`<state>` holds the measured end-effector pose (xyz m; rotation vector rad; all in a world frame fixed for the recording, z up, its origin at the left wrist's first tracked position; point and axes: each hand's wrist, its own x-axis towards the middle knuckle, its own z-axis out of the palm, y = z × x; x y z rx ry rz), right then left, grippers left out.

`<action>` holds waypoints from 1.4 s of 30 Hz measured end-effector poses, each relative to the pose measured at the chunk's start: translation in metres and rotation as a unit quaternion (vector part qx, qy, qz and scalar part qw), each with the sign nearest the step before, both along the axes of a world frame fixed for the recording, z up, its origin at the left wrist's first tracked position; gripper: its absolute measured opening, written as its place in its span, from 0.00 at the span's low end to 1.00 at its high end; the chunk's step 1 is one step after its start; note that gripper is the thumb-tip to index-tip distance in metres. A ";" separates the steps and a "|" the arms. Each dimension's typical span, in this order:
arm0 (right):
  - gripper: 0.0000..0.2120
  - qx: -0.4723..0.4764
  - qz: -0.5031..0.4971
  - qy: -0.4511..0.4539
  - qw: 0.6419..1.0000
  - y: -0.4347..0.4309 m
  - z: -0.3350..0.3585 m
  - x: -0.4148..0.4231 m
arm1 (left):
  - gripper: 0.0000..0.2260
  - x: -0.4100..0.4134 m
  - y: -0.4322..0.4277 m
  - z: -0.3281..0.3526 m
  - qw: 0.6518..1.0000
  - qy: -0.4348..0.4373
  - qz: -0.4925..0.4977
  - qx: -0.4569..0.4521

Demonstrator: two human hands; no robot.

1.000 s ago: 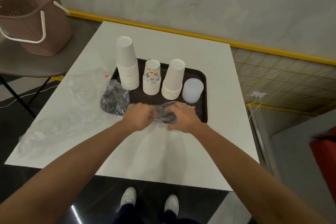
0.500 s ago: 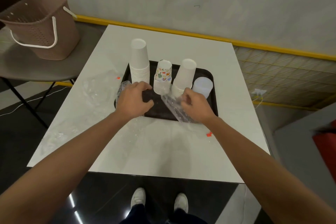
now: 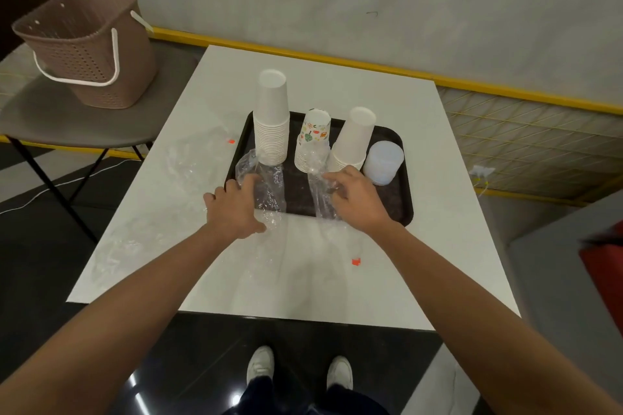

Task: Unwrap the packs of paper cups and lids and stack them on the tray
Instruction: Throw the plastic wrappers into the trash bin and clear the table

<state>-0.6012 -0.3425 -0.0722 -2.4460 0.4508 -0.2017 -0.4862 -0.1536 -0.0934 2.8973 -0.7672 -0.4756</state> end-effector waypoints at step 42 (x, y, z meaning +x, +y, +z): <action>0.08 0.073 -0.032 -0.129 0.988 0.076 0.032 -0.025 | 0.05 -0.044 0.055 0.059 0.917 -0.034 0.038 -0.396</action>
